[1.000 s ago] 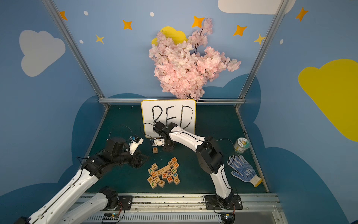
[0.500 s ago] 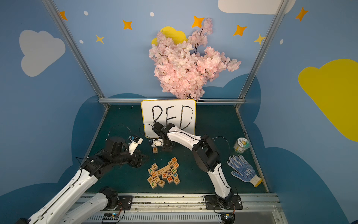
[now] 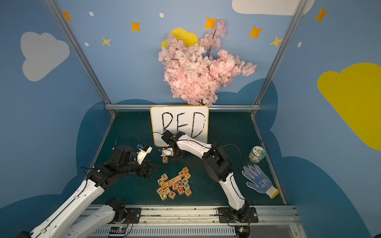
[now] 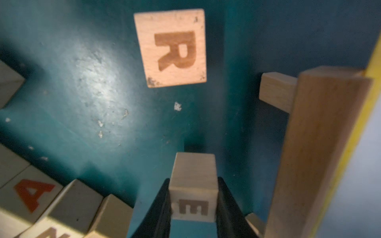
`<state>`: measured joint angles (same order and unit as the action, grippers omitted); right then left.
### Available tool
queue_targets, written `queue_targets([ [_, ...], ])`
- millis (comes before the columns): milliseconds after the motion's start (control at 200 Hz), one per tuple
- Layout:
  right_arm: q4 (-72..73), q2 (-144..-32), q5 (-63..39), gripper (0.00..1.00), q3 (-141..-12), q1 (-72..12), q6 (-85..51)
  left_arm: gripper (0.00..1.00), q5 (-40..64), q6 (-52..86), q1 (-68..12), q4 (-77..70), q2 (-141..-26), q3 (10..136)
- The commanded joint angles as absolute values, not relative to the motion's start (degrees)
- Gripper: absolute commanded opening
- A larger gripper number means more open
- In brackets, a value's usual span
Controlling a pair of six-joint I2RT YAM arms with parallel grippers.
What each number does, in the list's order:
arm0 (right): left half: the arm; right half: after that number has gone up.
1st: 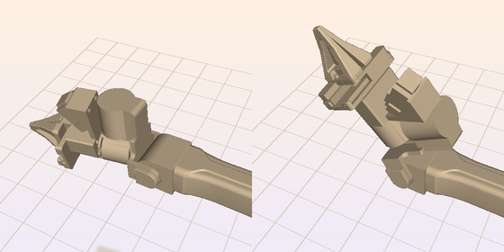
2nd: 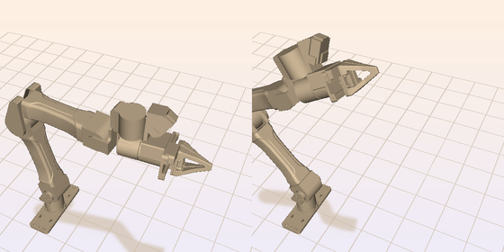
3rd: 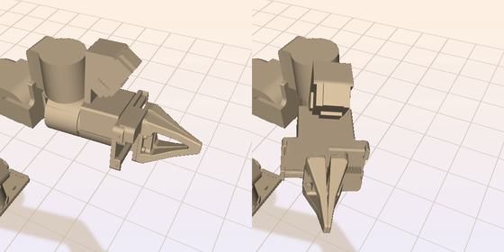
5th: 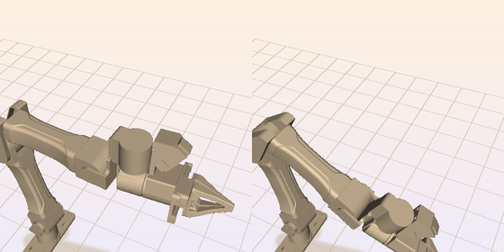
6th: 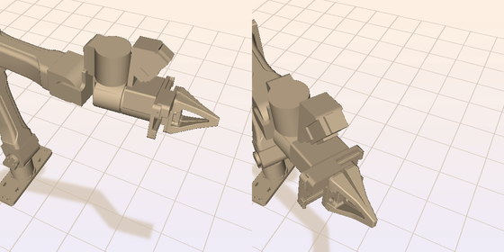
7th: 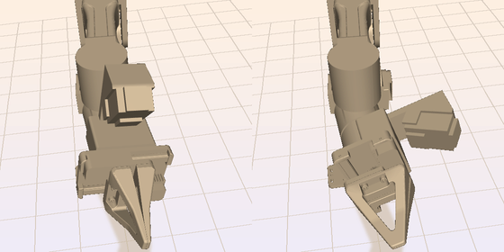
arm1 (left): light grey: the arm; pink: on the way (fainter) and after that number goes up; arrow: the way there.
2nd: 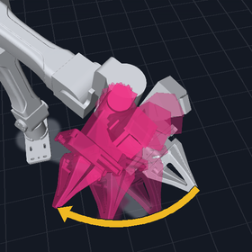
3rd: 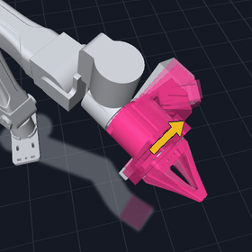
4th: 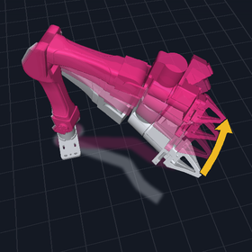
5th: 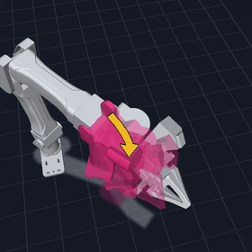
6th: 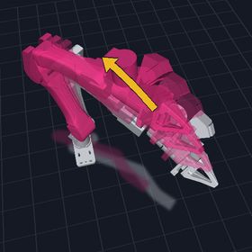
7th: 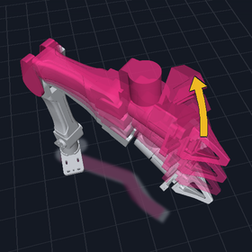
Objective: Assemble the uppercase word "red" with letter blocks
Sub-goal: Place the letter block at the center of the board.
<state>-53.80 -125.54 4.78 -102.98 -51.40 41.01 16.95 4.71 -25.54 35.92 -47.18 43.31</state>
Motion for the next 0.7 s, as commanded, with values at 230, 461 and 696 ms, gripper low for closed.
queue_targets([
  [230,-54.22,-127.01,2.84,0.29,-103.73,-50.73,41.13,0.79,17.93,4.48,-25.14,35.24,-47.18,42.57],
  [461,-54.32,-127.33,2.55,0.31,-104.06,-50.67,41.32,0.79,18.08,4.56,-25.08,35.24,-47.15,42.57],
  [696,-55.02,-127.33,2.09,0.32,-104.23,-50.86,41.23,0.79,18.68,4.39,-25.05,35.08,-47.29,42.62],
])
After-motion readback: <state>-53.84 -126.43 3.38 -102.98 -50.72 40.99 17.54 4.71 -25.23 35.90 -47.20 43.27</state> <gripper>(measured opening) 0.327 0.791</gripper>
